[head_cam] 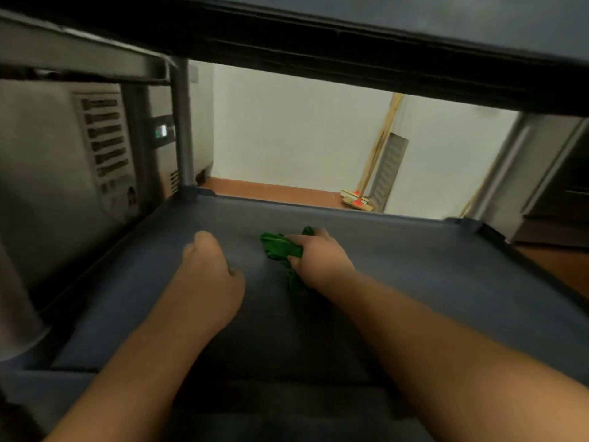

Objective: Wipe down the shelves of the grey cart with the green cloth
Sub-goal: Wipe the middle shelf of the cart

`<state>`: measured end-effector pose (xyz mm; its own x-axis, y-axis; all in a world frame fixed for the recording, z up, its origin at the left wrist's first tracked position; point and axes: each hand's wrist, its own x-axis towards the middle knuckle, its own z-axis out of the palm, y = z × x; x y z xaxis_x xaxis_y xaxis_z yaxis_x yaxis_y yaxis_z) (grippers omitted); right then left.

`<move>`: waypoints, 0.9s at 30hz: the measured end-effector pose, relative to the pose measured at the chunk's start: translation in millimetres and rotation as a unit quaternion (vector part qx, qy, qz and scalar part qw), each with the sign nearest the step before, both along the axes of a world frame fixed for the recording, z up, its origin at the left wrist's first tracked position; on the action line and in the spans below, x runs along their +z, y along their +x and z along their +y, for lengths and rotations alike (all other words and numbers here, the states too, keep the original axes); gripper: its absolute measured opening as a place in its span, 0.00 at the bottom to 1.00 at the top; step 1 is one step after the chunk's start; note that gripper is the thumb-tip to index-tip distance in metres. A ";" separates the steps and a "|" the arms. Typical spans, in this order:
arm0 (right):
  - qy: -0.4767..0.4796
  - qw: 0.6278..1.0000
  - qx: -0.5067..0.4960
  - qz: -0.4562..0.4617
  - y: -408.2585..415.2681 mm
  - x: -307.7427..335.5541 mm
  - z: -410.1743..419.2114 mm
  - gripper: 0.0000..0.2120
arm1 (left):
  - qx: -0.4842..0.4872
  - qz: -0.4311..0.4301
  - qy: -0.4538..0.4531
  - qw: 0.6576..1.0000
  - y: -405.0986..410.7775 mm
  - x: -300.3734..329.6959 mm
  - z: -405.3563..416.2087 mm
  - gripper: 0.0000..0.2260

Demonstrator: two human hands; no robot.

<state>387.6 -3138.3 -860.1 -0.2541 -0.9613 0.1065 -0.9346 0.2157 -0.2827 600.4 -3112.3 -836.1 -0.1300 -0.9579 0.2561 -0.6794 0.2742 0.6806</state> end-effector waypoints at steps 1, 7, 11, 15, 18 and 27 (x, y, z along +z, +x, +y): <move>-0.002 1.000 -0.015 -0.006 -25.8 0.4 12.6 0.23 | -0.011 -0.015 -0.002 1.000 -16.7 1.8 4.0 0.08; -0.010 0.994 -0.104 -0.014 -159.3 0.6 87.1 0.21 | -0.066 -0.078 -0.015 0.995 -120.3 17.6 32.6 0.07; -0.009 0.987 -0.163 -0.002 -240.6 -1.0 133.3 0.22 | -0.103 -0.105 -0.027 0.989 -177.9 17.2 46.2 0.07; -0.008 0.977 -0.213 0.008 -311.0 4.2 172.7 0.20 | -0.128 -0.140 -0.026 0.981 -215.2 15.0 53.4 0.07; -0.004 0.965 -0.261 -0.008 -348.6 8.1 191.9 0.18 | -0.152 -0.173 -0.025 0.973 -230.4 13.2 51.4 0.08; -0.043 0.943 -0.330 -0.007 -363.3 5.5 178.3 0.20 | -0.269 -0.268 -0.056 0.923 -216.1 -2.4 23.7 0.24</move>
<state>24.3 -2960.0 -854.6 -0.7955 -0.5817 0.1698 -0.6015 0.7242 -0.3373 384.3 -3088.5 -838.5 -0.7166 -0.6886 0.1104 -0.6548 0.7189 0.2333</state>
